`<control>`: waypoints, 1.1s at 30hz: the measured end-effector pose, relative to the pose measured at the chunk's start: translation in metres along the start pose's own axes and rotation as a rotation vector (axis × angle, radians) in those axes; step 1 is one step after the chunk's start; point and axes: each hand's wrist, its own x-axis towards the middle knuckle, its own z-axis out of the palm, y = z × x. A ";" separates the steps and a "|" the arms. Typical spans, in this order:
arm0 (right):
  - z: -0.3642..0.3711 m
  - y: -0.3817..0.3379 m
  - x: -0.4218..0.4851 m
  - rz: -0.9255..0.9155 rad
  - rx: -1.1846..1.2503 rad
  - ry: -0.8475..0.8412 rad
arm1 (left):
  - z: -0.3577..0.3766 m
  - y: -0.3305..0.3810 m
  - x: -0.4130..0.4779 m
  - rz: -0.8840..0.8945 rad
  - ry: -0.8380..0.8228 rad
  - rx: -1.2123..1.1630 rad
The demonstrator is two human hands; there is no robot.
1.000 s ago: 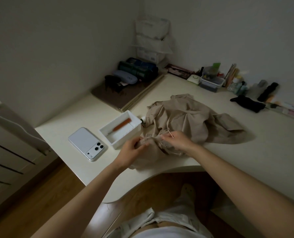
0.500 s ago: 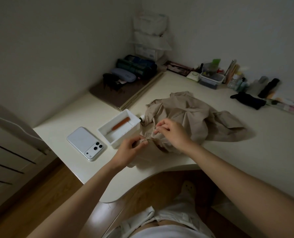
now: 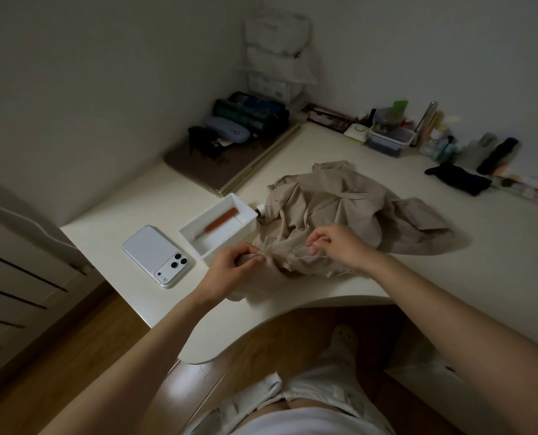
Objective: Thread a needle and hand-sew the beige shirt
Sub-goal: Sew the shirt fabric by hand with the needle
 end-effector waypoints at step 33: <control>0.020 -0.026 0.003 -0.166 0.106 -0.041 | 0.000 0.008 0.002 0.041 -0.064 -0.044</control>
